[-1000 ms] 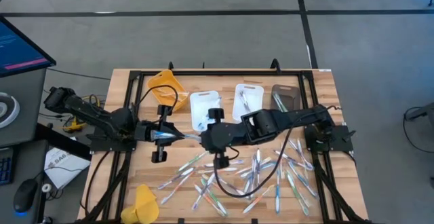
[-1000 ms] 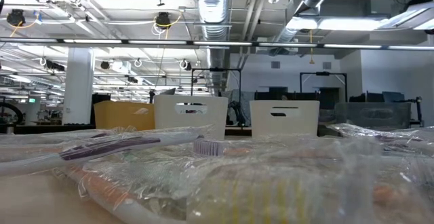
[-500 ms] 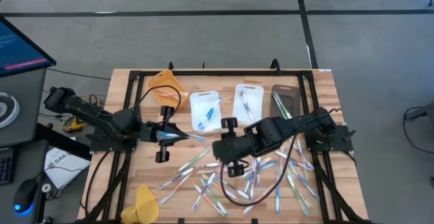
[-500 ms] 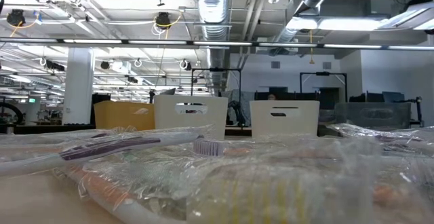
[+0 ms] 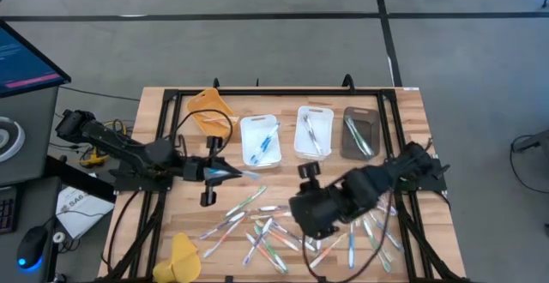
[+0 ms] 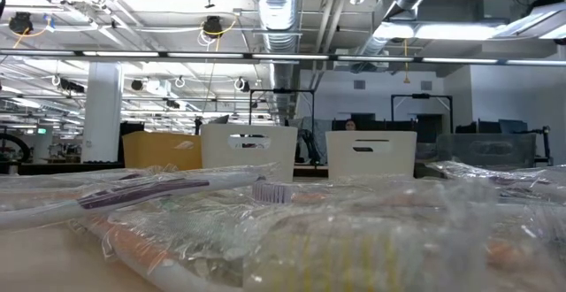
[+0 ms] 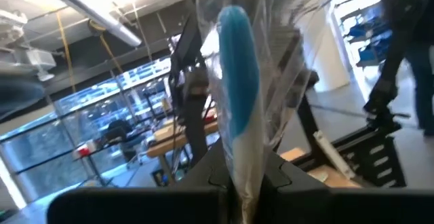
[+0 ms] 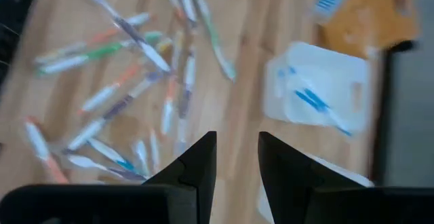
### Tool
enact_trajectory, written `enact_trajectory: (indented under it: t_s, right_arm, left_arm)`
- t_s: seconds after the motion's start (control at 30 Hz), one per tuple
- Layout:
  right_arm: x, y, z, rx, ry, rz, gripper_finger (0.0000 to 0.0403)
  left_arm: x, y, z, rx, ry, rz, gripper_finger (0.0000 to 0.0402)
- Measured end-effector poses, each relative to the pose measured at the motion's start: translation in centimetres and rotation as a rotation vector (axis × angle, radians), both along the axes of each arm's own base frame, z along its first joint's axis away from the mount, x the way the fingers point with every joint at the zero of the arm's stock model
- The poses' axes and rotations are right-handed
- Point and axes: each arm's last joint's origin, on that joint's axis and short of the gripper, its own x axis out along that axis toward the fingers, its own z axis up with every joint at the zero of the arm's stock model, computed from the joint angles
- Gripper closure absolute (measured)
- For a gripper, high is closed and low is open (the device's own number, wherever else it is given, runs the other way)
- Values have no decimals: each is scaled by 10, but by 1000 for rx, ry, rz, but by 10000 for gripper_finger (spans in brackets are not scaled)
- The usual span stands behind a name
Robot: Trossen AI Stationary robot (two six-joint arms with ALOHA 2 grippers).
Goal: Pick & Place Toothbrushes
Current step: Put the blue toothbrush into the left white bin
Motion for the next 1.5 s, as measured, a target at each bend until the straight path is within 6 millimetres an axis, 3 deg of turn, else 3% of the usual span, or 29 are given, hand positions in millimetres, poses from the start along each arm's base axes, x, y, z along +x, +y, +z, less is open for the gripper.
enact_trajectory:
  t_s: [0.2,0.3,0.5,0.67,0.83,0.93,1.1,1.33,1.5]
  right_arm:
    - [-36,8,22,-20,-99,8,301]
    - [-60,9,23,-42,-118,7,301]
    - [-106,-1,2,-57,-261,-67,301]
    - [-127,-7,-43,56,-392,-48,301]
    - [-138,-17,-90,91,-468,24,301]
    - [-142,-24,-103,104,-504,52,301]
    - [-150,-31,-105,142,-557,59,301]
    - [-149,-30,-103,155,-574,63,301]
    - [-146,-27,-108,130,-552,75,301]
  left_arm:
    - [1,0,-3,35,25,15,393]
    - [1,1,-4,39,34,20,394]
    - [3,5,-5,85,37,50,394]
    - [9,13,3,54,112,88,390]
    - [18,30,23,0,262,165,393]
    - [24,44,36,-21,305,227,388]
    - [44,74,43,-35,338,328,394]
    - [77,125,21,-169,477,248,393]
    - [90,158,13,-318,608,224,387]
